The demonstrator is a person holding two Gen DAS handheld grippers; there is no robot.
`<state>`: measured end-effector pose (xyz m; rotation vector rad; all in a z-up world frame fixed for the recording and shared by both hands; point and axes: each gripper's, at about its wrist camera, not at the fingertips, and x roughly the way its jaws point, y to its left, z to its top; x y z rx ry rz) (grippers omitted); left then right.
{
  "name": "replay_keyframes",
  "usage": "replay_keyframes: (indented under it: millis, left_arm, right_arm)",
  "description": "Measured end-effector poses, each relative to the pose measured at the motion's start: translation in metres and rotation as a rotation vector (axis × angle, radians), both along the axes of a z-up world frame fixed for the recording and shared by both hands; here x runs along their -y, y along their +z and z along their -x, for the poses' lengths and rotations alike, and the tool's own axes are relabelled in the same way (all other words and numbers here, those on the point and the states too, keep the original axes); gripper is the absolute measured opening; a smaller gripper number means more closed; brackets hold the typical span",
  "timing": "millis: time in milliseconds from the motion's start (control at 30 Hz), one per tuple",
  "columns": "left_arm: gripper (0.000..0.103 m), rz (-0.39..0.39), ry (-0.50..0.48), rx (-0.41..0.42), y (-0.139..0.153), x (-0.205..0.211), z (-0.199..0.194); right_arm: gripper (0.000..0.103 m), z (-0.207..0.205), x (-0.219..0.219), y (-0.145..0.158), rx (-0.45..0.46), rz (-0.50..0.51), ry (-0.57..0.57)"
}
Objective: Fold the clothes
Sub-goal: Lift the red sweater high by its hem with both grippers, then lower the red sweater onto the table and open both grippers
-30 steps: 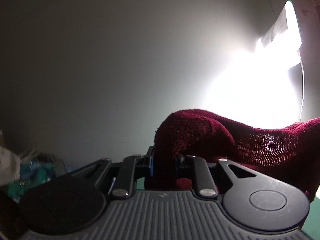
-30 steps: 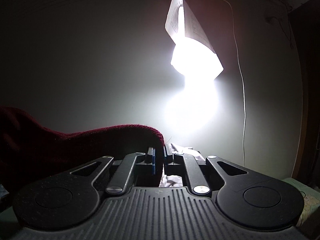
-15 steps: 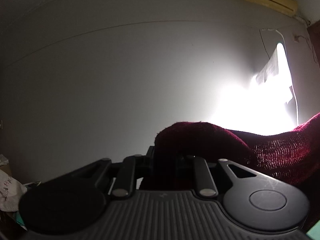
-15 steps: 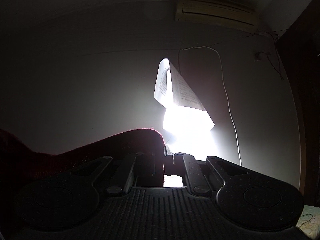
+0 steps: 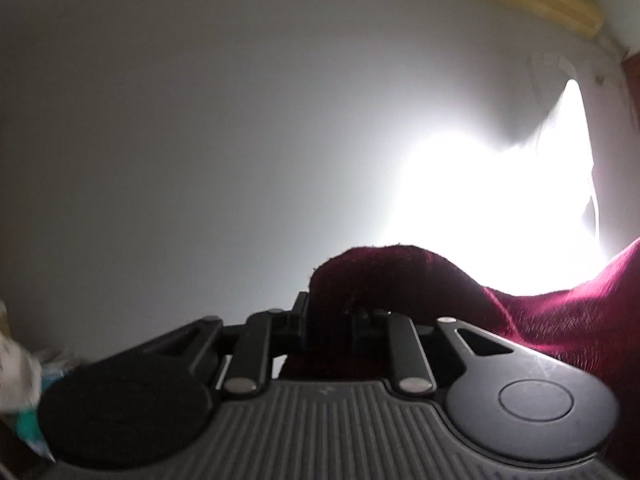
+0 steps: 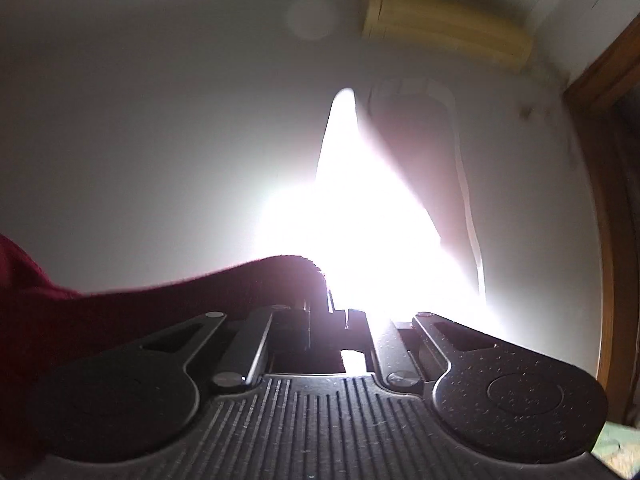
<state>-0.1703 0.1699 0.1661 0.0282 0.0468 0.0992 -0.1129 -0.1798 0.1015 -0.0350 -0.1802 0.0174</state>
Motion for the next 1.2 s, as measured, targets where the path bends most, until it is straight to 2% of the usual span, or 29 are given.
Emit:
replay_keyframes:
  millis: [200, 300, 533, 600, 700, 733, 767, 833, 900, 967, 1033, 1100, 1133, 1200]
  left_arm:
    - [0.02, 0.025, 0.055, -0.22, -0.072, -0.006, -0.1]
    - [0.02, 0.007, 0.078, -0.306, -0.107, -0.002, -0.141]
    - [0.02, -0.047, 0.104, -0.505, -0.188, 0.0, -0.204]
    - [0.025, -0.08, 0.103, -0.545, -0.207, -0.004, -0.211]
    - [0.034, -0.137, 0.101, -0.598, -0.23, -0.005, -0.221]
    - [0.035, -0.146, 0.098, -0.61, -0.235, -0.008, -0.223]
    - [0.036, -0.148, 0.091, -0.621, -0.24, -0.01, -0.224]
    - [0.04, -0.156, 0.079, -0.645, -0.245, -0.014, -0.225]
    - [0.053, -0.165, 0.064, -0.649, -0.245, -0.019, -0.218]
    - [0.056, -0.173, 0.05, -0.65, -0.243, -0.024, -0.21]
    - [0.068, -0.157, 0.035, -0.647, -0.238, -0.032, -0.196]
    - [0.084, -0.138, 0.013, -0.648, -0.23, -0.039, -0.178]
    - [0.085, -0.14, 0.004, -0.65, -0.226, -0.04, -0.168]
    - [0.086, -0.15, -0.021, -0.66, -0.22, -0.037, -0.145]
  right_arm:
    - [0.008, -0.094, -0.013, -0.065, -0.208, 0.049, -0.036]
    - [0.008, -0.138, -0.025, -0.097, -0.287, 0.087, -0.051]
    - [0.008, -0.212, -0.058, -0.163, -0.424, 0.209, -0.062]
    - [0.008, -0.229, -0.064, -0.18, -0.462, 0.247, -0.073]
    - [0.008, -0.232, -0.07, -0.207, -0.547, 0.282, -0.075]
    - [0.012, -0.236, -0.072, -0.214, -0.581, 0.291, -0.068]
    - [0.022, -0.241, -0.075, -0.22, -0.615, 0.301, -0.061]
    - [0.032, -0.246, -0.079, -0.233, -0.659, 0.319, -0.051]
    - [0.037, -0.244, -0.078, -0.233, -0.657, 0.322, -0.053]
    - [0.04, -0.228, -0.076, -0.227, -0.671, 0.281, -0.036]
    - [0.041, -0.206, -0.068, -0.219, -0.7, 0.208, 0.015]
    - [0.046, -0.18, -0.06, -0.213, -0.736, 0.152, 0.063]
    - [0.051, -0.168, -0.056, -0.211, -0.764, 0.131, 0.087]
    - [0.053, -0.146, -0.05, -0.212, -0.825, 0.109, 0.137]
